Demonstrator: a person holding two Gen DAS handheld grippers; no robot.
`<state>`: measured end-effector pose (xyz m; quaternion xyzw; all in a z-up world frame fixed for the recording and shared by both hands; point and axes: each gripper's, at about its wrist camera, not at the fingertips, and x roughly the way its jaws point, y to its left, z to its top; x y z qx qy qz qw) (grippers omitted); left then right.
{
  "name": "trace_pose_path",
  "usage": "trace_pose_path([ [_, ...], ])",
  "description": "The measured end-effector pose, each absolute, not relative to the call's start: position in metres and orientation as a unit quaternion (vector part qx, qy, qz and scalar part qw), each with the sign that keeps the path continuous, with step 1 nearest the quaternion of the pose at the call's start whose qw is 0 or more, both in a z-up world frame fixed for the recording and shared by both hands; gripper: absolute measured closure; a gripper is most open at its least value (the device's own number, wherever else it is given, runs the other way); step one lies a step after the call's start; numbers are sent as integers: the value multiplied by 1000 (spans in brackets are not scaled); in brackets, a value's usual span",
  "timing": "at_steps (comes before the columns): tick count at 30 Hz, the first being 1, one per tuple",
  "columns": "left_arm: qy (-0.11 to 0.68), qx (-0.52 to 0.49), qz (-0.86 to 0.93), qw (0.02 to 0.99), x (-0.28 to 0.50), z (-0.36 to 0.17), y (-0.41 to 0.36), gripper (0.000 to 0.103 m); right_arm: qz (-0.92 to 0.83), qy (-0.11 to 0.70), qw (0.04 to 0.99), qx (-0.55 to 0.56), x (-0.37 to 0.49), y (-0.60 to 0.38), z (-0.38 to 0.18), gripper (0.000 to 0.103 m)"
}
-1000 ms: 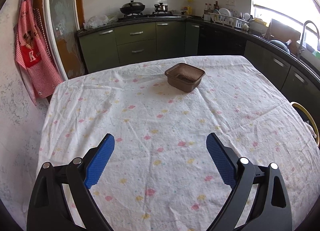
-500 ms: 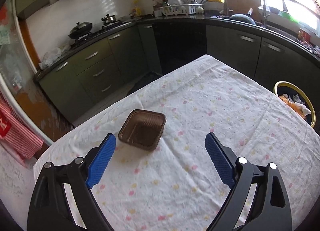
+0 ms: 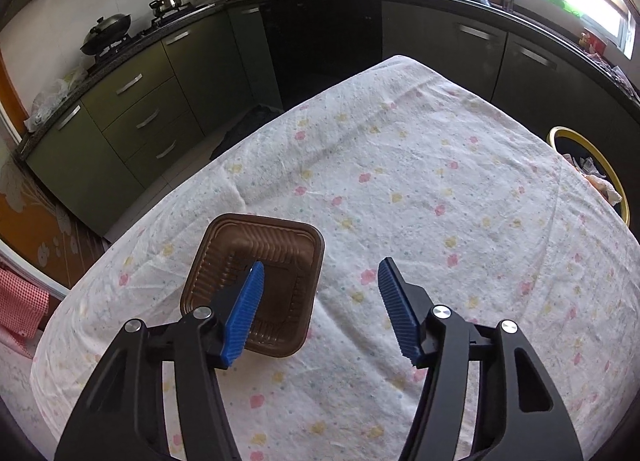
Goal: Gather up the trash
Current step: 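Move the left gripper to the brown plastic tray and close on its rim, then carry the brown tray over the bin and open the left gripper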
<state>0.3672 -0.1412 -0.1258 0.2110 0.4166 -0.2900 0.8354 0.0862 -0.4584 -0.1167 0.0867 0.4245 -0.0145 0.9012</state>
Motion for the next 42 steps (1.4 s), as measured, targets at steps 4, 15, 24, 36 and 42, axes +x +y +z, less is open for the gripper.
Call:
trace_pose_path([
  [4,425,205,-296,831,370,-131,-140,58,-12,427,900,84,89,-455,-116,31],
  [15,431,184,-289,835,368,-132,-131,97,-9,428,900,81,90,-453,-115,31],
  [24,400,186,-288,850,331,-100,-146,98,-11,420,904,76,73,-461,-108,31],
  [36,344,229,-431,802,201,-40,-281,98,-52,407,907,95,0,-508,-103,31],
  [42,334,246,-508,755,153,-37,-376,97,-78,397,908,109,-28,-538,-105,31],
])
